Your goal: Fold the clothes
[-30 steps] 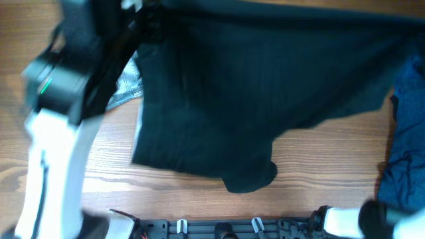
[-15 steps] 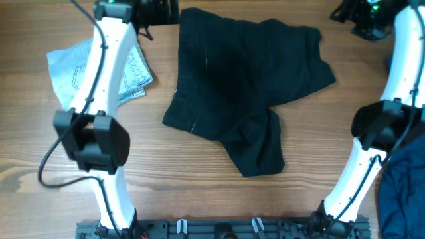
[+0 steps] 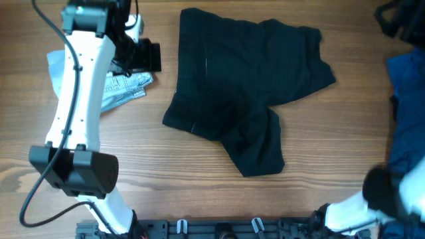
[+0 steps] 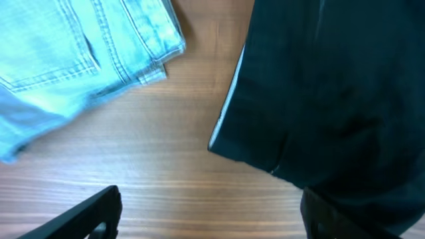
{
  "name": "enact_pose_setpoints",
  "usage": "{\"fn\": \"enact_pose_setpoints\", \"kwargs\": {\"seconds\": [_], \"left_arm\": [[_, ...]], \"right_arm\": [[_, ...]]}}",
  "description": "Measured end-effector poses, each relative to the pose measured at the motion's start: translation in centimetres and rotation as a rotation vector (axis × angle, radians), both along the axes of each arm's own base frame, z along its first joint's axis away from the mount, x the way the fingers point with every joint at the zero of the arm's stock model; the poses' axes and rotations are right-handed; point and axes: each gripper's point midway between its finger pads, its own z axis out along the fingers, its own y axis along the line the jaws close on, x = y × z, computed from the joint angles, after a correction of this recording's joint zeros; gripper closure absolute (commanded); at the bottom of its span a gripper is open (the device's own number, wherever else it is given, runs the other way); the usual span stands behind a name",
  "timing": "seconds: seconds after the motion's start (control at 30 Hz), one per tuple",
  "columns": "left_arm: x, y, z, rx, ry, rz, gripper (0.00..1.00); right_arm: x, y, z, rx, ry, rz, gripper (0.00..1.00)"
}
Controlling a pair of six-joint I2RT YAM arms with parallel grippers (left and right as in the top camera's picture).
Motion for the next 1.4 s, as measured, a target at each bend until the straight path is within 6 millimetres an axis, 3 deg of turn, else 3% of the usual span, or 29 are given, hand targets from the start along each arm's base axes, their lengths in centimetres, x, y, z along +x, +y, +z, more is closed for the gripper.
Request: {"fn": "enact_pose_setpoints", "kwargs": {"seconds": [0.03, 0.1, 0.17, 0.2, 0.27, 0.3, 0.37, 0.4, 0.47, 0.53, 0.7, 0.87, 0.93, 0.97, 1.0, 1.03, 1.07, 1.13, 1.2, 1.3, 1.4], "left_arm": [[-0.3, -0.1, -1.3, -0.002, 0.027, -0.002, 0.17], [-0.7, -0.2, -4.2, -0.003, 0.077, -0.005, 0.17], [-1.7, -0.5, -8.1, -0.015, 0.137, -0.008, 0.16], [-2.1, -0.8, -10.4, -0.033, 0.153, -0.010, 0.16], [-3.0, -1.3, -13.2, -0.060, 0.179, -0.018, 0.20], [-3.4, -1.5, -14.7, -0.070, 0.185, -0.027, 0.21], [-4.2, -2.1, -17.7, -0.090, 0.175, -0.050, 0.30], [-4.6, -2.4, -18.5, -0.096, 0.178, -0.061, 0.34], [-5.1, -3.1, -19.9, -0.128, 0.168, -0.075, 0.60], [-5.2, -3.5, -20.1, -0.147, 0.167, -0.081, 0.95], [-5.2, -3.8, -20.1, -0.169, 0.164, -0.095, 0.96], [-3.8, -4.2, -18.5, -0.255, 0.133, -0.074, 0.96], [-2.8, -4.3, -17.3, -0.275, 0.095, -0.073, 0.96], [-2.5, -4.4, -16.7, -0.282, 0.076, -0.075, 0.96], [-2.0, -4.5, -15.7, -0.290, 0.046, -0.080, 0.96], [-1.8, -4.6, -15.2, -0.293, 0.033, -0.083, 0.96], [-1.7, -4.7, -14.7, -0.298, 0.018, -0.085, 0.96], [-1.6, -4.7, -14.1, -0.302, 0.005, -0.088, 0.96], [-1.9, -4.5, -14.2, -0.287, 0.020, -0.083, 0.96], [-2.6, -3.5, -14.5, -0.255, 0.052, -0.063, 0.96], [-2.9, -1.7, -14.5, -0.249, 0.079, -0.011, 0.96]], "right_arm": [[-2.2, 0.8, 2.3, -0.016, -0.069, -0.005, 0.11], [-4.5, 1.7, 4.2, -0.027, -0.130, -0.005, 0.11], [-6.3, 2.7, 4.5, -0.014, -0.139, -0.001, 0.11], [-6.5, 3.0, 3.6, -0.003, -0.110, 0.006, 0.11], [-5.7, 3.1, 0.3, 0.035, 0.003, 0.012, 0.11], [-5.0, 3.0, -2.4, 0.061, 0.090, 0.013, 0.11], [-3.0, 2.8, -9.9, 0.124, 0.318, 0.019, 0.11], [-2.2, 2.7, -12.6, 0.140, 0.381, 0.023, 0.11], [-1.5, 2.8, -20.6, 0.189, 0.571, 0.030, 0.11], [-2.0, 3.0, -25.6, 0.212, 0.667, 0.029, 0.12], [-5.0, 5.2, -35.2, 0.334, 0.811, 0.066, 0.22], [-9.7, 9.5, -41.6, 0.477, 0.915, 0.161, 0.23], [-10.6, 11.1, -42.6, 0.503, 0.903, 0.214, 0.23], [-10.6, 12.1, -42.9, 0.533, 0.878, 0.248, 0.35], [-10.1, 13.4, -42.7, 0.569, 0.821, 0.302, 0.53], [-9.7, 14.0, -42.7, 0.574, 0.788, 0.337, 0.83], [-9.3, 14.5, -42.9, 0.567, 0.748, 0.366, 0.96], [-9.6, 15.3, -43.1, 0.567, 0.749, 0.388, 0.95], [-10.3, 14.9, -43.3, 0.553, 0.812, 0.341, 0.96], [-9.9, 11.3, -41.8, 0.440, 0.918, 0.207, 0.96], [-5.6, 6.0, -36.6, 0.252, 0.839, 0.081, 0.96]]}}
